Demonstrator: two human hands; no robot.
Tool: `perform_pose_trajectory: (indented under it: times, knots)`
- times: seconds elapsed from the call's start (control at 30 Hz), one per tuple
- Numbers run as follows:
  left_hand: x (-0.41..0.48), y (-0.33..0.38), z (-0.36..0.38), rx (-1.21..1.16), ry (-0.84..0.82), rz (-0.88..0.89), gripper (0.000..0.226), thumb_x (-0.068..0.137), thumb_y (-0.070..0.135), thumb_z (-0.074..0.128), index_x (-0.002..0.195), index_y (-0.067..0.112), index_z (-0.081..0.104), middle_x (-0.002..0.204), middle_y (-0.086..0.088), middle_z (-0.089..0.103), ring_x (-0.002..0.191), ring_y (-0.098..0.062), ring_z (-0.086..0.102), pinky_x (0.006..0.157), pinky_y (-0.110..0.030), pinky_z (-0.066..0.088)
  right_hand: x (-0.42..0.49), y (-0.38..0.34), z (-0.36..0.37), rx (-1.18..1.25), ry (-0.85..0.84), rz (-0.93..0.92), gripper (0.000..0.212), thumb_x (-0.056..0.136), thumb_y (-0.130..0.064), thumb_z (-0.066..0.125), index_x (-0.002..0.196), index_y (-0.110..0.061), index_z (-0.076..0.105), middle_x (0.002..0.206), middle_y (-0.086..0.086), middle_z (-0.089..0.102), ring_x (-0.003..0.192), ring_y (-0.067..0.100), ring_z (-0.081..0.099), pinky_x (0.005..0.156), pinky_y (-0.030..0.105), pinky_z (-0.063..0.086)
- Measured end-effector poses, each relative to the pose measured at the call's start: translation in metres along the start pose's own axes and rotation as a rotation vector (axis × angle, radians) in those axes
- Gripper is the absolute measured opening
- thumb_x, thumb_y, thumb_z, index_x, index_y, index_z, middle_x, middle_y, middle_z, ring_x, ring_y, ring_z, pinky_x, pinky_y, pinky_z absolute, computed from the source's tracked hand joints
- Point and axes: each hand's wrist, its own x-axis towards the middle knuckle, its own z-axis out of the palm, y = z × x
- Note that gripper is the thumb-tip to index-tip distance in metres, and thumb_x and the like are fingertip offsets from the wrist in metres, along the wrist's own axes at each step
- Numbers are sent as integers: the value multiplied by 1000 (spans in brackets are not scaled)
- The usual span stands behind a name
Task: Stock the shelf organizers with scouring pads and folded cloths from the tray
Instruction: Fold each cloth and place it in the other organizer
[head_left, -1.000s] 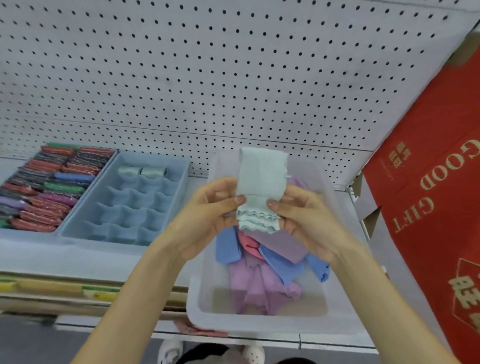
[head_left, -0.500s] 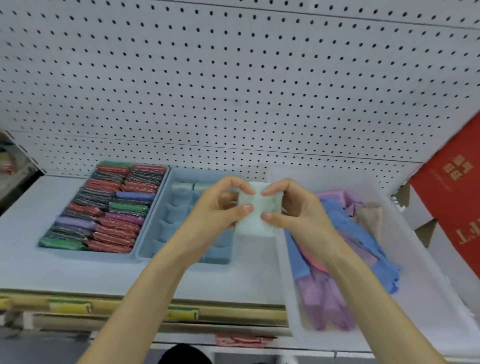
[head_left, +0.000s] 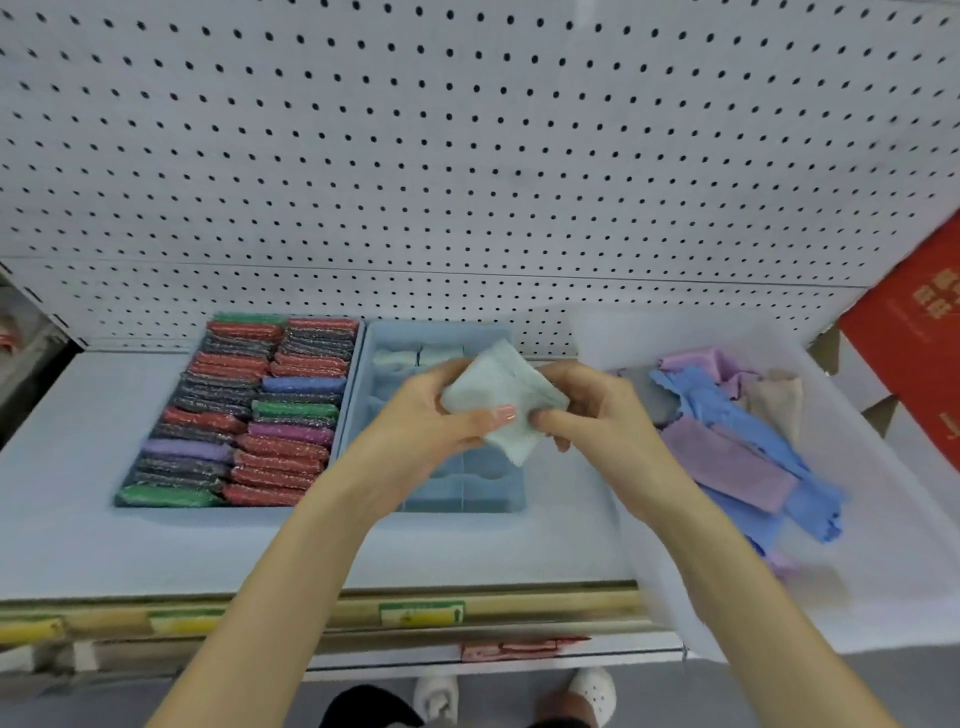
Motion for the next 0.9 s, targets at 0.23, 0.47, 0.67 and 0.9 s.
perform_pose_trajectory:
  times: [0.23,0.47,0.67,0.9]
  knots:
    - [3,-13,-17,-37,3,-127,17,92,17,58,107,13,64,95,1,74,83,-9,70,62,-21,53,8,4,13,-49,-40,37,32,81,3,64,97,-25,62,89,18,68,76,16,58,71,27,47]
    - [7,-26,-31,-296,62,-86,44,78,19,63,118,1,61,114,-14,69,104,-26,67,73,-32,58,11,20,34,292,107,109,23,86,3,62,100,-13,54,68,4,65,69,16,63,64,25,51]
    - [14,-36,-36,-320,92,-96,48,79,23,63,122,2,60,120,-13,66,110,-25,63,96,-36,49,19,27,50,182,372,-11,18,84,1,65,79,-13,56,69,-6,62,61,7,54,57,19,43]
    - [24,-40,-34,-332,184,-4,34,72,16,69,105,10,65,98,-3,73,92,-18,69,72,-29,57,17,32,73,-8,345,-95,16,90,-20,62,97,-33,66,99,-9,61,88,2,60,74,15,47]
